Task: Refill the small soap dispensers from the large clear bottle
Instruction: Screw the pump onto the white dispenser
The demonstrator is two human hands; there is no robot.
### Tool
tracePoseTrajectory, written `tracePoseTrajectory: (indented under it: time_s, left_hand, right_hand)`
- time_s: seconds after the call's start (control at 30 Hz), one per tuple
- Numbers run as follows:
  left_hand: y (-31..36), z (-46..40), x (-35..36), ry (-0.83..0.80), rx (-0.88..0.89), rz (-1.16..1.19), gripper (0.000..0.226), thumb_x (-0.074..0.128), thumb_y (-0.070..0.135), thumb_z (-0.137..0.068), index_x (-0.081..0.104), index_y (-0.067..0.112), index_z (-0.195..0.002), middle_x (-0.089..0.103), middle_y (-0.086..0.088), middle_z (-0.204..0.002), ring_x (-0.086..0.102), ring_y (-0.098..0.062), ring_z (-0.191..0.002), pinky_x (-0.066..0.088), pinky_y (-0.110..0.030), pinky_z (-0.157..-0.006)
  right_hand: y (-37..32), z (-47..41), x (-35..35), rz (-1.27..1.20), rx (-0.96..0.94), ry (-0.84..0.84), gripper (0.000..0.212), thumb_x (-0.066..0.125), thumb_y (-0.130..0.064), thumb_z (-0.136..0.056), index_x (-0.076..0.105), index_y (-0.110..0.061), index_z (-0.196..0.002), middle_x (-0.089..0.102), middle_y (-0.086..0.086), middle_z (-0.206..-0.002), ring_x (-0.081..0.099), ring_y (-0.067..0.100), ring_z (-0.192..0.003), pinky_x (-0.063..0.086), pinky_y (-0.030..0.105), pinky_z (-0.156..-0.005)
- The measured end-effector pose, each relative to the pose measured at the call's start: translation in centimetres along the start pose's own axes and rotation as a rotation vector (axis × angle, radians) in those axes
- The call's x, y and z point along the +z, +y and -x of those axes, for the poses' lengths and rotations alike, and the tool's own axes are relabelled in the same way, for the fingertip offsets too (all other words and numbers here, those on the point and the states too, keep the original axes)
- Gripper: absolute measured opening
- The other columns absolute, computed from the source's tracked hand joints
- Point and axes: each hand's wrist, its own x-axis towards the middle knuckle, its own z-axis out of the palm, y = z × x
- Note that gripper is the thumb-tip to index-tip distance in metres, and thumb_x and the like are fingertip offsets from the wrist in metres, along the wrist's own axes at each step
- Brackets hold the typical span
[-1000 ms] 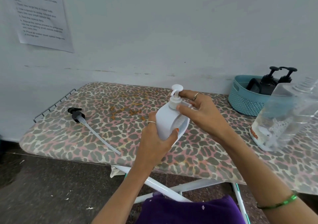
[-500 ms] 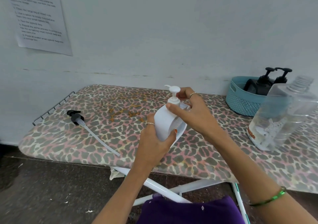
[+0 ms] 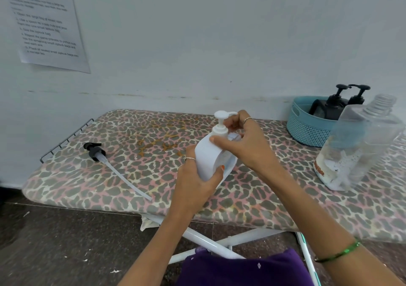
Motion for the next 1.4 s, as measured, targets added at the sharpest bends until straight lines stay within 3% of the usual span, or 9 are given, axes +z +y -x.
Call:
tracePoseTrajectory:
  time_s: [0.13,0.23,0.3,0.47,0.6,0.77,0.93,1.13,1.4]
  left_hand:
    - [-0.1,0.0,0.0,-0.005,-0.003,0.013,0.054,0.072,0.028,-0.081,0.037,0.028,-0.122,0.054,0.019,-0.102,0.056,0.008,-0.091,0.047,-0.008,-0.063]
    - [-0.3,-0.1,0.0,0.002,-0.003,0.000,0.056,0.072,0.030,-0.081,0.038,0.022,-0.125,0.054,0.018,-0.103,0.055,0.007,-0.095,0.047,-0.008,-0.065]
    - [-0.3,-0.1,0.1,0.002,-0.004,-0.001,0.057,0.072,0.030,-0.081,0.038,0.022,-0.125,0.052,0.020,-0.103,0.053,0.010,-0.095,0.046,-0.007,-0.066]
    - [0.0,-0.1,0.0,0.006,0.000,0.009,0.055,0.072,0.028,-0.081,0.035,0.029,-0.122,0.052,0.021,-0.104,0.054,0.010,-0.095,0.046,-0.007,-0.065]
    - [0.1,0.0,0.0,-0.004,-0.009,0.017,0.054,0.072,0.028,-0.082,0.034,0.032,-0.119,0.055,0.018,-0.101,0.058,0.007,-0.088,0.048,-0.009,-0.060]
    - [0.2,0.0,0.0,0.002,-0.004,0.005,0.053,0.072,0.026,-0.081,0.033,0.031,-0.118,0.053,0.019,-0.098,0.056,0.012,-0.086,0.044,-0.006,-0.058]
    - [0.1,-0.1,0.0,0.001,0.005,0.007,0.055,0.072,0.026,-0.081,0.033,0.032,-0.119,0.052,0.022,-0.102,0.056,0.012,-0.088,0.045,-0.005,-0.061]
    - [0.0,-0.1,0.0,0.005,0.009,-0.001,0.057,0.072,0.026,-0.081,0.031,0.034,-0.120,0.051,0.023,-0.103,0.054,0.013,-0.091,0.045,-0.005,-0.063]
    - [-0.1,-0.1,0.0,0.019,0.016,-0.012,0.054,0.072,0.030,-0.081,0.034,0.032,-0.118,0.052,0.020,-0.101,0.055,0.012,-0.089,0.044,-0.005,-0.061]
  right_hand:
    - [0.0,0.1,-0.5,0.020,0.015,-0.085,0.038,0.074,-0.024,-0.081,0.056,-0.017,-0.113,0.060,-0.009,-0.110,0.053,-0.007,-0.102,0.036,0.000,-0.080]
    - [0.2,0.0,-1.2,-0.058,0.075,-0.187,0.049,0.065,-0.022,-0.081,0.055,-0.023,-0.129,0.059,-0.013,-0.128,0.050,-0.003,-0.121,0.038,0.019,-0.101]
    - [0.1,0.0,-1.4,-0.096,0.095,-0.203,0.044,0.062,-0.009,-0.085,0.058,-0.024,-0.125,0.060,-0.010,-0.129,0.052,0.001,-0.121,0.040,0.029,-0.106]
    - [0.3,0.0,-1.1,-0.131,0.108,-0.128,0.030,0.072,-0.008,-0.081,0.065,-0.023,-0.106,0.068,-0.007,-0.111,0.062,0.006,-0.105,0.048,0.030,-0.096]
    - [0.4,0.0,-0.3,-0.123,0.058,-0.022,0.028,0.081,-0.011,-0.073,0.058,-0.018,-0.088,0.065,-0.006,-0.093,0.059,0.005,-0.088,0.046,0.016,-0.077]
    - [0.4,-0.2,0.1,-0.056,0.041,-0.014,0.035,0.081,-0.017,-0.073,0.057,-0.016,-0.098,0.062,-0.005,-0.100,0.055,-0.001,-0.091,0.042,0.009,-0.077]
    - [0.3,-0.4,-1.3,-0.055,0.069,-0.181,0.044,0.073,-0.026,-0.081,0.060,-0.024,-0.123,0.064,-0.012,-0.121,0.054,0.002,-0.117,0.042,0.033,-0.103]
    - [0.2,-0.5,-1.2,-0.108,0.088,-0.181,0.029,0.073,-0.017,-0.080,0.071,-0.026,-0.107,0.069,-0.010,-0.113,0.061,0.010,-0.111,0.045,0.044,-0.103]
    - [-0.3,-0.5,0.2,-0.065,0.075,0.008,0.025,0.081,-0.014,-0.071,0.060,-0.016,-0.084,0.061,-0.011,-0.085,0.054,0.002,-0.079,0.042,0.010,-0.069]
